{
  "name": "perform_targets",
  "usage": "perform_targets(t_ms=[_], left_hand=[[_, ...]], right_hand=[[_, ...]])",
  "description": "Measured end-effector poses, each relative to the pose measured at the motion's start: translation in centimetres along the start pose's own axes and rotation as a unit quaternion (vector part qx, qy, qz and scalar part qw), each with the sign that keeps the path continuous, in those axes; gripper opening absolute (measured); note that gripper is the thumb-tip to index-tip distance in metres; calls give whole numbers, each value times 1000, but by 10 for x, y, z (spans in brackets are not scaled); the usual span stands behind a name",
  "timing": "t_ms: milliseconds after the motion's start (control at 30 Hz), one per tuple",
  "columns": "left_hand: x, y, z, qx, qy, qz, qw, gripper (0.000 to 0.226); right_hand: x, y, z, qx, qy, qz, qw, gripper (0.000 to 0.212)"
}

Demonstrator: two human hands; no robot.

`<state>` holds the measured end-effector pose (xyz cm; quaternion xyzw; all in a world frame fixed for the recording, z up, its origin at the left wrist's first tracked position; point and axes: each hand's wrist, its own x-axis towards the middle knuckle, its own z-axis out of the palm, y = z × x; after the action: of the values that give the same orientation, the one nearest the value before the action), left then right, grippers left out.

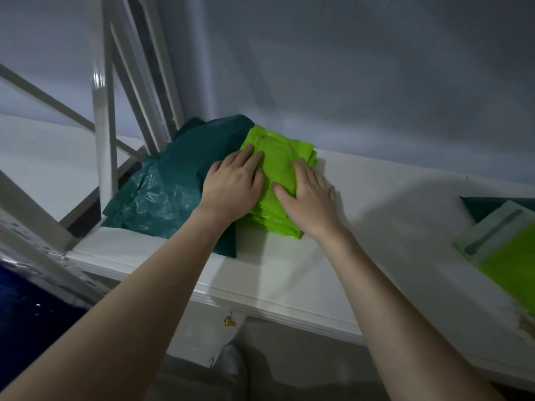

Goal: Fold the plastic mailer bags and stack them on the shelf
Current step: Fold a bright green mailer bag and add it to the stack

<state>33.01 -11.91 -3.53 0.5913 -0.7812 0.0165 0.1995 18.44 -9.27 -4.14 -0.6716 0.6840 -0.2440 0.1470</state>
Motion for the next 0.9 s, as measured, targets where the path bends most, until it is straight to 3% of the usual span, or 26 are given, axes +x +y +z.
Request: perform_targets(t_ms=[233,500,800,900], left_hand=[[0,7,0,-20,-55,-35,998,58],[7,15,-14,-34,-52,-79,995,73],[6,32,-17,-21,26,-10,999,91],[6,41,-15,-28,32,8,999,82]], right_hand=[[1,4,2,-7,-34,-6,999,67],[6,6,-8,174,9,1,985,78],[8,17,-29,183,44,11,982,69],[5,25,-40,153,58,3,986,67]])
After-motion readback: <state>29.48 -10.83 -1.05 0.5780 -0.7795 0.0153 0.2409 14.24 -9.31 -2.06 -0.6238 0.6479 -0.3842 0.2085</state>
